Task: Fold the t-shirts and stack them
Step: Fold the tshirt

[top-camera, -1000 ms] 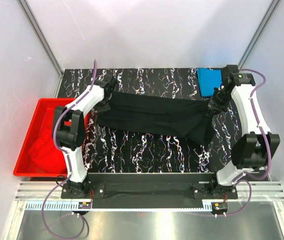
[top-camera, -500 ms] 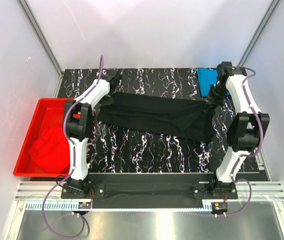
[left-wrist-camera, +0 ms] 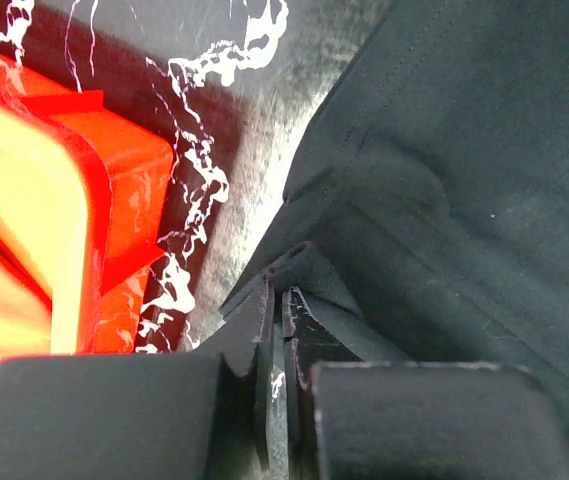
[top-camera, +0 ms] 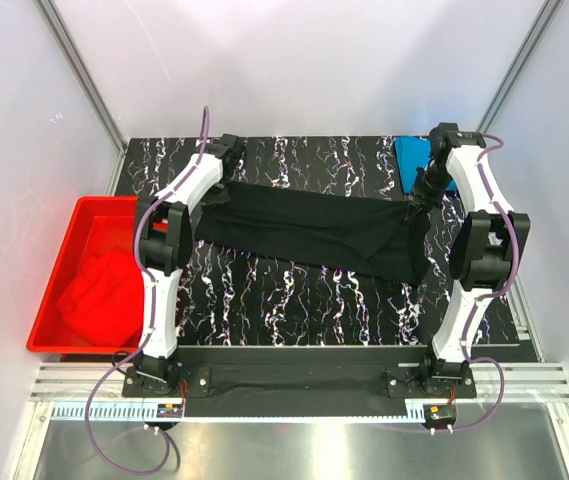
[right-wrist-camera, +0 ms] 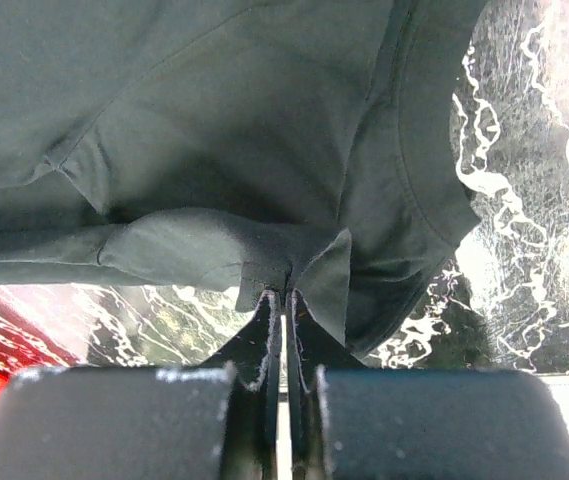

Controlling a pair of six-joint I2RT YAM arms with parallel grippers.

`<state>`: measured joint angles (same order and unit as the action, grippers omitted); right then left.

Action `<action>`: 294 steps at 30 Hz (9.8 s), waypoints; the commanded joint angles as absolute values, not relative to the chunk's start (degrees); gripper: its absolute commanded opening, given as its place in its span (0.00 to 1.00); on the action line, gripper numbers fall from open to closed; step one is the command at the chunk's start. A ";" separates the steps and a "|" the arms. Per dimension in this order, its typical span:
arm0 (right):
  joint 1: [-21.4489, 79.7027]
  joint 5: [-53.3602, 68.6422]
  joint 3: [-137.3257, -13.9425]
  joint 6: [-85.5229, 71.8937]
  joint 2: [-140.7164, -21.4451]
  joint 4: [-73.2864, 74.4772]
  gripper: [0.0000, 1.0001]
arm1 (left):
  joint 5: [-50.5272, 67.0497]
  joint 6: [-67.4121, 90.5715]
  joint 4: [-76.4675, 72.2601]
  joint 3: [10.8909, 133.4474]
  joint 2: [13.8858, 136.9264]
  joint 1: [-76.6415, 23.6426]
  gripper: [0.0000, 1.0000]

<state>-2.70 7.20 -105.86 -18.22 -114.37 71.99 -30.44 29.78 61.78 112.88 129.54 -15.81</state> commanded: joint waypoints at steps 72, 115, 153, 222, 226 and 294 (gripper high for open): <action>-7.03 14.32 -112.60 -19.60 -110.14 66.97 0.52 | -5.27 30.59 47.11 104.40 123.30 -11.34 0.05; -0.26 17.84 -95.63 -20.39 -100.02 64.42 0.52 | -18.46 31.02 53.70 104.06 123.84 -7.56 0.40; -0.35 19.07 -94.83 -17.75 -99.14 64.78 0.51 | -18.71 34.28 50.71 97.38 124.37 -8.70 0.00; -3.69 24.79 -97.88 -19.16 -115.86 54.85 0.59 | -16.18 32.08 49.31 66.01 83.41 -20.21 0.46; -5.27 20.50 -87.21 -19.51 -106.29 55.02 0.36 | -12.66 31.38 46.50 65.39 84.64 -20.56 0.45; 39.72 10.37 -149.06 -39.55 -155.56 53.25 0.51 | -20.21 31.55 63.72 66.27 50.81 -20.83 0.46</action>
<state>38.09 11.55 -146.45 -38.50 -154.04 53.67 -18.44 31.03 61.84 66.92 53.10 -20.64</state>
